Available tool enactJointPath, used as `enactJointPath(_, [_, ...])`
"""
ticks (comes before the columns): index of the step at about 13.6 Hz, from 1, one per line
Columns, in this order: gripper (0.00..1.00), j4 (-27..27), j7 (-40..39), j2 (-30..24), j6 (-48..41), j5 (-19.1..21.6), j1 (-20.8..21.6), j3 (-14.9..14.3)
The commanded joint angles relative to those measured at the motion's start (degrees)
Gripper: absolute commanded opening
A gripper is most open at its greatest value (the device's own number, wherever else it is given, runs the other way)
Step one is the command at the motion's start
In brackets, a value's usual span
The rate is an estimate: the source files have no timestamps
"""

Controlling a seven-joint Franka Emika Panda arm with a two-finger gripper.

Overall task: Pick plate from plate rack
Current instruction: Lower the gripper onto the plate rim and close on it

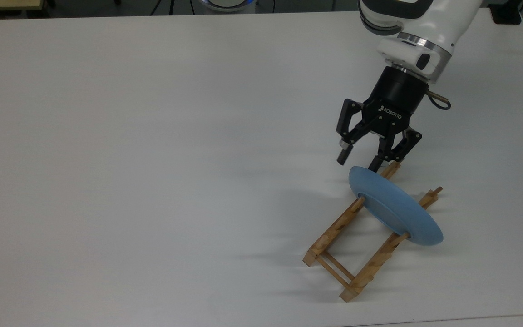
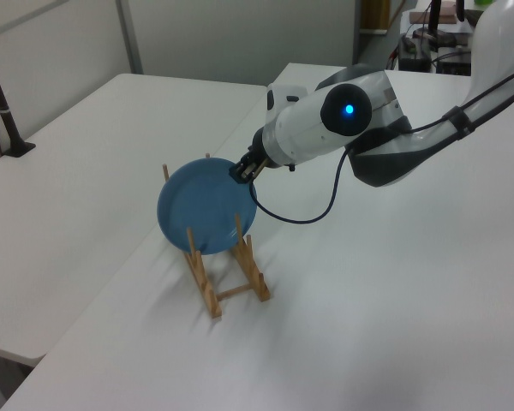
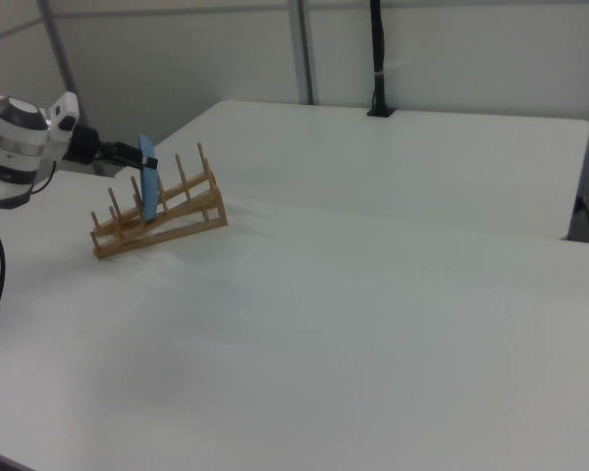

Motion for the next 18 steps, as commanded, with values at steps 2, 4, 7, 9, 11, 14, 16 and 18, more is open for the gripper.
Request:
enactJointPath(2, [0.47, 0.92, 1.30, 0.67, 0.38, -1.09, 1.16, -0.82])
enactJointPath(4, [0.37, 0.92, 1.21, 0.67, 0.29, -1.26, 1.94, -0.82])
enactJointPath(7, [0.04, 0.92, 1.04, 0.67, 0.29, -1.62, 2.04, -0.82])
enactJointPath(9, [0.00, 0.84, 0.78, 0.49, 0.21, -2.23, 2.04, -0.82])
enactJointPath(11, [0.00, 0.84, 0.77, 0.41, 0.12, -3.19, 1.95, -0.82])
enactJointPath(14, [0.08, 0.66, 0.60, 0.32, -0.23, -3.29, 1.95, -0.82])
enactJointPath(16, [0.50, 0.66, 0.69, 0.32, -0.32, -3.11, 2.04, -0.82])
enactJointPath(18, [0.50, 0.75, 0.60, 0.32, -0.23, -3.20, 1.86, -0.82])
